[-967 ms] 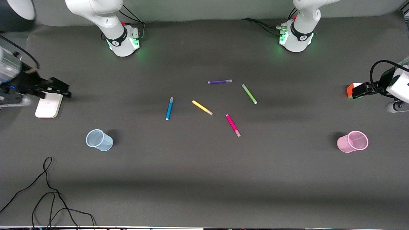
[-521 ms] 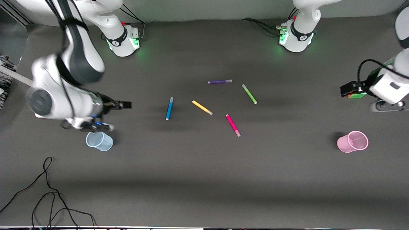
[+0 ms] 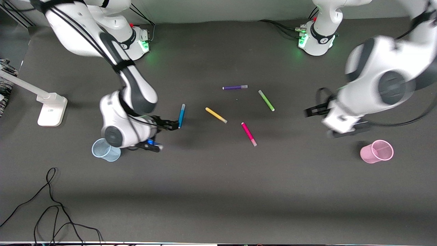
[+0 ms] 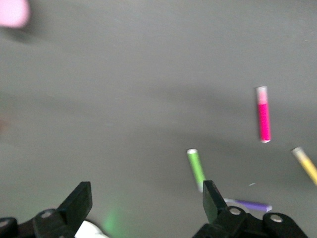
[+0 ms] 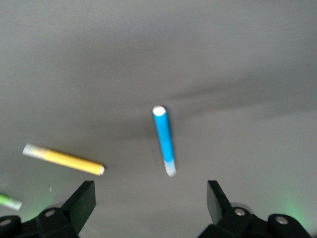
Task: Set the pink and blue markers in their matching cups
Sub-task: 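Grasp the blue marker with the right gripper while the left gripper reaches the pink marker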
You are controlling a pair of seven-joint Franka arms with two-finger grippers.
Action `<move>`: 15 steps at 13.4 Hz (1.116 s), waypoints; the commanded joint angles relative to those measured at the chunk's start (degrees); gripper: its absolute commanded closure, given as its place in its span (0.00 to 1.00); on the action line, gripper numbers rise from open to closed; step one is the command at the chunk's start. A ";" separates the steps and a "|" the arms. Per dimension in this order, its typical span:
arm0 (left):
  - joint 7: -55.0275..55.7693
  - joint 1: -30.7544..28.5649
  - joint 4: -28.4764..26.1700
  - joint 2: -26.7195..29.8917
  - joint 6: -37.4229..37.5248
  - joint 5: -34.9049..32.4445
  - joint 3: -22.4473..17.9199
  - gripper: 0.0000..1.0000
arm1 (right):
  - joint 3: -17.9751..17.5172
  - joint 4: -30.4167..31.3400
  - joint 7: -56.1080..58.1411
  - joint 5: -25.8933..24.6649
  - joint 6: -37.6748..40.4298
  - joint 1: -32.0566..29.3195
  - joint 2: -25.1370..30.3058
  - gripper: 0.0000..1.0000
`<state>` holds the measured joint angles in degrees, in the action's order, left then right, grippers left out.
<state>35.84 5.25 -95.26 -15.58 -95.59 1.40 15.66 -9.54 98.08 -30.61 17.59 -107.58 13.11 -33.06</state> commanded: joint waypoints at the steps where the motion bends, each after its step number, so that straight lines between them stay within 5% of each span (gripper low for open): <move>1: 11.33 6.51 8.93 -11.01 -1.08 -0.08 -0.89 0.01 | -0.39 -1.76 -1.56 1.66 -3.41 -0.63 -4.81 0.02; 9: 31.38 13.73 9.57 -24.31 -16.28 0.80 -0.89 0.02 | -0.48 0.79 -1.82 4.21 -7.19 -0.28 -8.42 0.49; 12: 39.11 15.92 8.08 -25.81 -22.61 1.68 -0.89 0.03 | -0.48 1.50 -1.74 4.21 -9.14 -0.28 -8.60 0.95; 15: 40.01 16.19 7.02 -26.69 -23.41 1.50 -0.89 0.06 | -0.48 1.50 -1.82 4.21 -8.61 -0.37 -8.52 1.00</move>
<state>73.90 20.32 -87.86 -42.11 -118.19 2.30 15.59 -9.74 99.30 -31.19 20.56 -115.71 12.71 -41.67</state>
